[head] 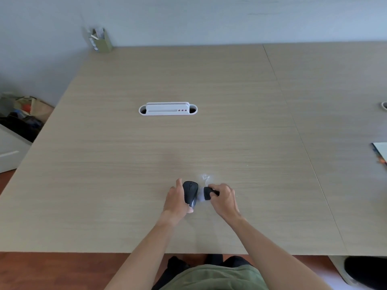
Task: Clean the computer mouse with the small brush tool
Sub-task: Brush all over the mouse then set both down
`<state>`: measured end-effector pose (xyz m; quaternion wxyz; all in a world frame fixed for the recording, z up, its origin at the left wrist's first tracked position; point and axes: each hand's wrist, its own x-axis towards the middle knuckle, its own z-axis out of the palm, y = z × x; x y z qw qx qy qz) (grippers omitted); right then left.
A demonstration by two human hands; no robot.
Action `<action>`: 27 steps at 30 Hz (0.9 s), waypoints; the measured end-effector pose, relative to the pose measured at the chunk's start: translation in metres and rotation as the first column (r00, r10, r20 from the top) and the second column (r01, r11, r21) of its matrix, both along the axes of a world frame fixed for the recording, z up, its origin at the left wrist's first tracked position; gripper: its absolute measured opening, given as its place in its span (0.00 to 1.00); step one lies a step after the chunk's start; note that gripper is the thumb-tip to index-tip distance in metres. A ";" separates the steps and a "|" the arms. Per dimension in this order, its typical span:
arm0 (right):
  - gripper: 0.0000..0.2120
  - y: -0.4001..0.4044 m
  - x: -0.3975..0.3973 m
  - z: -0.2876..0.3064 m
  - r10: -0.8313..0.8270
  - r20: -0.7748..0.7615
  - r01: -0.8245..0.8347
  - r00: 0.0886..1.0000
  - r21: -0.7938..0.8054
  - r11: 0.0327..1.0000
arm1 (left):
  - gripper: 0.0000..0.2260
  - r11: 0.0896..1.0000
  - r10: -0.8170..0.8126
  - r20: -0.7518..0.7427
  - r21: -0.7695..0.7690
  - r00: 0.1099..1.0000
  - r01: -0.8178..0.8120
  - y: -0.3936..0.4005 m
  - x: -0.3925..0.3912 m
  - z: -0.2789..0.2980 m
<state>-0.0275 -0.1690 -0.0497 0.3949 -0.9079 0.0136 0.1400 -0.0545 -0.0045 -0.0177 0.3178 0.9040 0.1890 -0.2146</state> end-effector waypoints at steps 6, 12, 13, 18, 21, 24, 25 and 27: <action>0.10 0.006 -0.001 0.001 0.076 -0.021 -0.075 0.997 0.053 0.996 | 0.51 0.987 -0.157 -0.041 0.037 0.987 0.159 0.004 0.006 0.001; 0.10 0.003 -0.007 0.004 0.018 0.017 -0.021 1.000 0.155 0.988 | 0.48 0.952 -0.287 -0.071 0.088 0.955 0.293 0.007 0.012 0.003; 0.11 0.004 -0.009 0.005 0.074 -0.008 -0.072 0.997 0.160 0.985 | 0.47 0.940 -0.319 -0.077 0.102 0.945 0.326 0.008 0.012 0.003; 0.10 0.005 -0.010 0.001 -0.085 0.019 0.086 0.996 -0.051 0.995 | 0.45 0.913 -0.374 -0.096 0.139 0.922 0.385 0.009 0.014 0.003; 0.10 0.003 -0.008 0.003 -0.071 0.065 0.071 0.995 0.007 0.997 | 0.44 0.904 -0.386 -0.105 0.152 0.916 0.398 0.008 0.015 0.002; 0.13 0.005 -0.012 0.009 0.119 0.022 -0.121 0.993 0.117 0.986 | 0.42 0.870 -0.408 -0.141 0.240 0.902 0.431 0.005 0.015 0.003; 0.14 0.006 -0.012 0.009 0.142 -0.002 -0.141 0.990 0.101 0.985 | 0.41 0.833 -0.430 -0.145 0.316 0.891 0.454 0.004 0.015 0.003; 0.12 0.006 -0.012 0.008 0.086 0.011 -0.086 0.996 -0.002 0.996 | 0.39 0.737 -0.509 -0.115 0.455 0.853 0.501 0.003 0.015 0.002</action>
